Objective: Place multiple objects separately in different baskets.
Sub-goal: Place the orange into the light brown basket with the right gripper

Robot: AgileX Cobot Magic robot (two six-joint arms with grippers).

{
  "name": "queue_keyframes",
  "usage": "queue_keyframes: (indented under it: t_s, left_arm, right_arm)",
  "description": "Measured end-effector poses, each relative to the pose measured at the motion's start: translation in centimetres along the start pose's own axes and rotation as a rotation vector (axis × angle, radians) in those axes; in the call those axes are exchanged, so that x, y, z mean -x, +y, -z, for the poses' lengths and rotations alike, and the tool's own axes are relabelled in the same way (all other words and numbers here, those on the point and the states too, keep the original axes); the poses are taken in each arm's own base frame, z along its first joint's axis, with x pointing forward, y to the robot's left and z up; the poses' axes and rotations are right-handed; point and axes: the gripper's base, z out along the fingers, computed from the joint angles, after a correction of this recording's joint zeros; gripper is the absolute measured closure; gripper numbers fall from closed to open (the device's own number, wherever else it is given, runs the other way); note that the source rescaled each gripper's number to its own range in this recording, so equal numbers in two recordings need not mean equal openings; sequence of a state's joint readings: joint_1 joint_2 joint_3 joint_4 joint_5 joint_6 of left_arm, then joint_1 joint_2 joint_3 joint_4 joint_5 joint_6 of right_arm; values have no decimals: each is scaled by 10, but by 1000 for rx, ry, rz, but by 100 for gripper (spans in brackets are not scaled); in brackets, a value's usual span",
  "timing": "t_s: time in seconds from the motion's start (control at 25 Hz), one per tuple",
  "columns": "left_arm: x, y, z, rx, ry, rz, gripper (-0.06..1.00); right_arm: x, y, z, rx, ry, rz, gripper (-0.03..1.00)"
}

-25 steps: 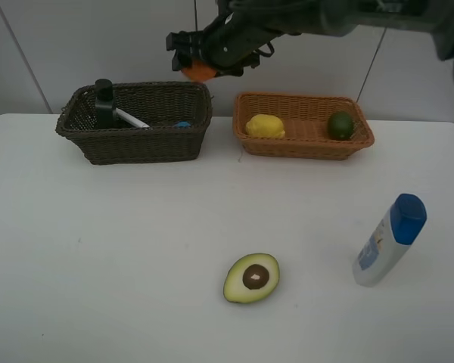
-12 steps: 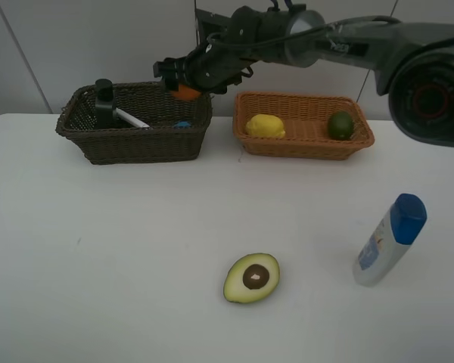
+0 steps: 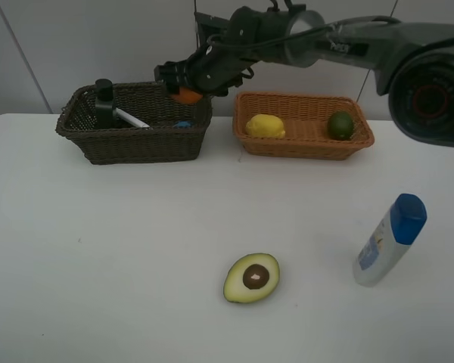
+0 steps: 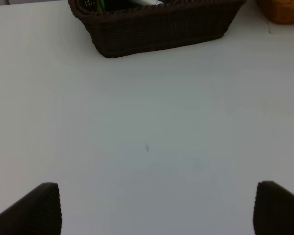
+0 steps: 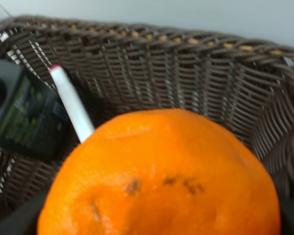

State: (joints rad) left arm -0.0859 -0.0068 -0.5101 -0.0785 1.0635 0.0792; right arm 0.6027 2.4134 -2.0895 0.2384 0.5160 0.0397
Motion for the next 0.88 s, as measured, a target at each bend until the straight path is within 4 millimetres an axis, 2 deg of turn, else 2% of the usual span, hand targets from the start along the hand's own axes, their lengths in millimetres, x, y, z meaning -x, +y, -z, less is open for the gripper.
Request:
queue_keyframes:
  t_s: [0.16, 0.44, 0.6, 0.68, 0.88]
  left_arm:
    - [0, 0, 0, 0, 0, 0, -6]
    - [0, 0, 0, 0, 0, 0, -6]
    - [0, 0, 0, 0, 0, 0, -6]
    - [0, 0, 0, 0, 0, 0, -6]
    - [0, 0, 0, 0, 0, 0, -6]
  right_arm:
    - [3, -18, 2, -30, 7, -13, 23]
    - [17, -90, 15, -134, -25, -85, 23]
    - [21, -122, 23, -190, -37, -98, 23]
    - [19, -133, 24, -212, -34, -97, 22]
    - [13, -141, 21, -252, 11, -76, 6]
